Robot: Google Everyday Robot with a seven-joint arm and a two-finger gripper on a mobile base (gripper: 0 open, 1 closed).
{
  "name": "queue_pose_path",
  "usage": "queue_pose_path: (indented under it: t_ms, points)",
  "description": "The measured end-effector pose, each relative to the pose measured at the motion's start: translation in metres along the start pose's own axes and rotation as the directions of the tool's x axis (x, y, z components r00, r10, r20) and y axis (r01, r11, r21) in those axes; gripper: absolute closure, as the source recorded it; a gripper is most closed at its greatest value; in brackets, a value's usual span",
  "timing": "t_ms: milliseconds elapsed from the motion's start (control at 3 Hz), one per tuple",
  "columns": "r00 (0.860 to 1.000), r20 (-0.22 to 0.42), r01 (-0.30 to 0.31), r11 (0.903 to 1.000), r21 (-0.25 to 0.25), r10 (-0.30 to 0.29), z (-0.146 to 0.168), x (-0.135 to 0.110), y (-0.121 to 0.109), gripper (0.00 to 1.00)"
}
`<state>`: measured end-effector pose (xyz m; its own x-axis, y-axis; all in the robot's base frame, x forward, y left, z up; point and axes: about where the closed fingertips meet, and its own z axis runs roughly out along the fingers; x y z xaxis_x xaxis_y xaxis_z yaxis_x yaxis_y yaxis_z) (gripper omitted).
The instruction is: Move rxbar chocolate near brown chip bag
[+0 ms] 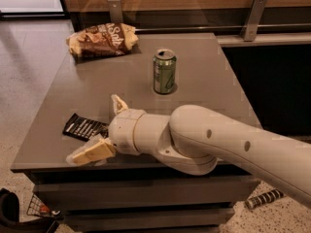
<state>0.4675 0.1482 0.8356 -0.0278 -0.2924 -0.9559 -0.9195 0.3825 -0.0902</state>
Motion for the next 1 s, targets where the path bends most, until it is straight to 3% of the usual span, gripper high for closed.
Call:
queue_pose_path:
  t_ms: [667, 1000]
  points:
    - [0.999, -0.010, -0.037, 0.9993, 0.004, 0.037, 0.008, 0.012, 0.006, 0.00]
    - [0.999, -0.001, -0.046, 0.9990, 0.001, 0.046, 0.014, 0.012, 0.009, 0.14]
